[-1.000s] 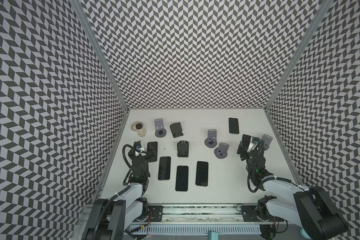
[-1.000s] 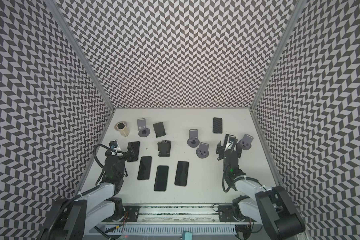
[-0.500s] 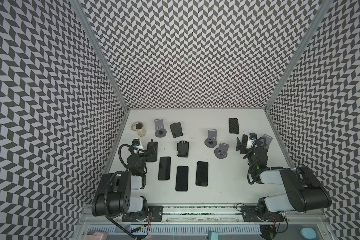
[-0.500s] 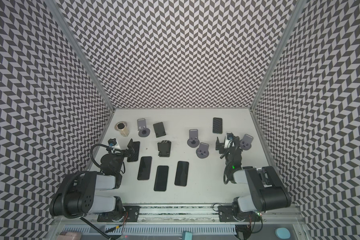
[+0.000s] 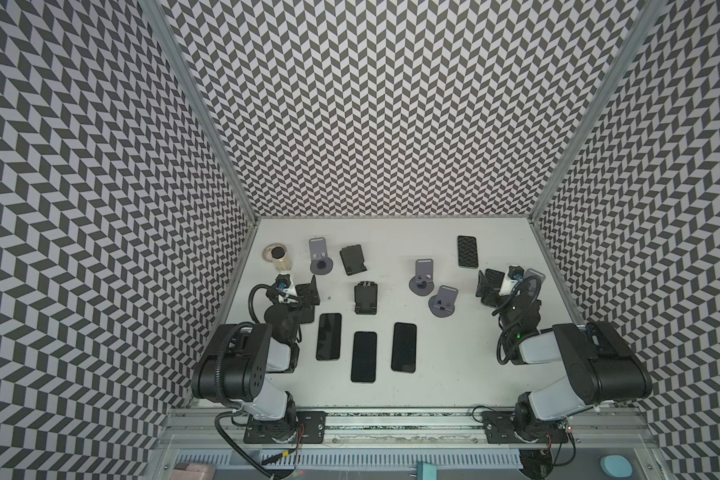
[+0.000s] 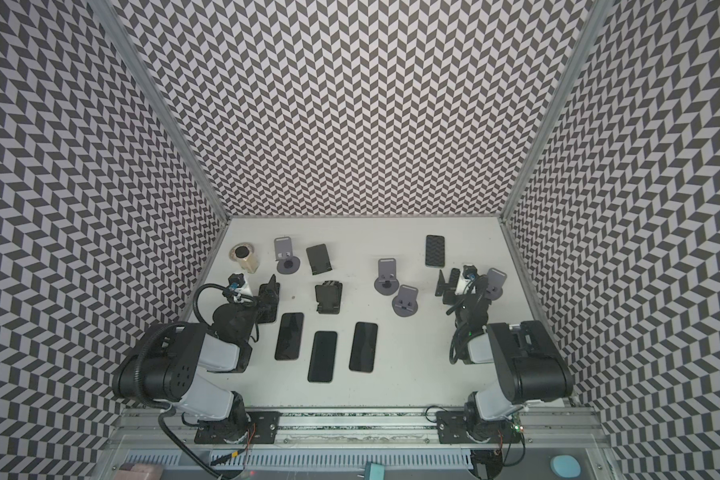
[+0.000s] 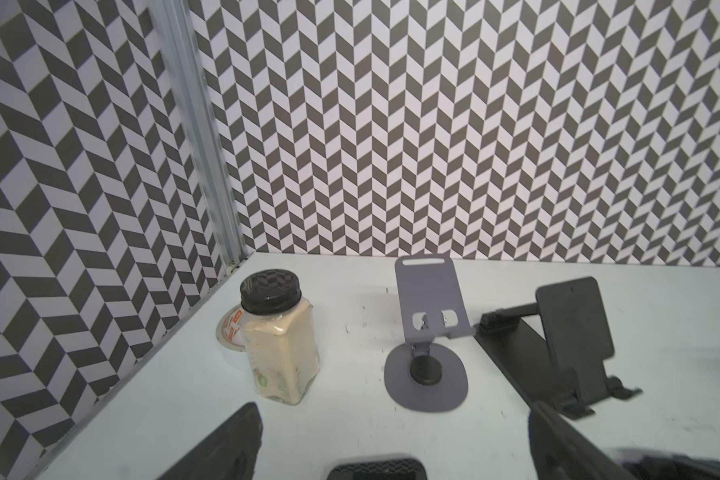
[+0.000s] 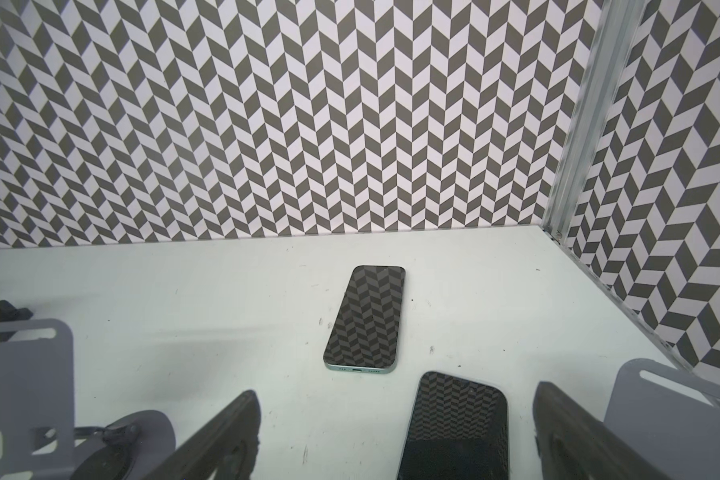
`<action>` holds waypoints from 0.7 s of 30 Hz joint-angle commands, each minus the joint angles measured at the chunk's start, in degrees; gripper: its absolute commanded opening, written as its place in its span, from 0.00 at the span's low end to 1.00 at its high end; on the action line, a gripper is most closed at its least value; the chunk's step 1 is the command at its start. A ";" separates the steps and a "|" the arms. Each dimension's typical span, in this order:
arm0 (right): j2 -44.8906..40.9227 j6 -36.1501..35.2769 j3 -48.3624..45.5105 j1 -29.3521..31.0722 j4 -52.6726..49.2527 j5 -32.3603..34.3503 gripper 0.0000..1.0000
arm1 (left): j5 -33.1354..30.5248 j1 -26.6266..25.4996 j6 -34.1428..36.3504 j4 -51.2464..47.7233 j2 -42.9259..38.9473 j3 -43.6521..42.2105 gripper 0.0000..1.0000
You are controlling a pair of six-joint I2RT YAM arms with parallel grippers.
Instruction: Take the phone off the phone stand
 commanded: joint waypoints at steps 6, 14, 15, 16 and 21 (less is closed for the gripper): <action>0.46 0.78 0.38 -0.25 2.94 1.34 0.99 | -9.59 -1.11 -0.42 -3.14 -0.04 1.26 1.00; 0.50 0.78 0.37 -0.30 3.11 1.33 0.99 | -9.59 -1.11 -0.47 -3.32 -0.15 1.26 1.00; 0.58 0.85 0.44 -0.25 3.11 1.32 0.99 | -9.59 -1.07 -0.46 -3.31 -0.15 1.26 1.00; 0.55 0.78 0.37 -0.24 3.09 1.33 0.99 | -9.59 -1.10 -0.49 -3.32 -0.14 1.26 1.00; 0.62 0.82 0.35 -0.27 3.10 1.33 0.99 | -9.59 -1.07 -0.48 -3.76 0.00 1.59 1.00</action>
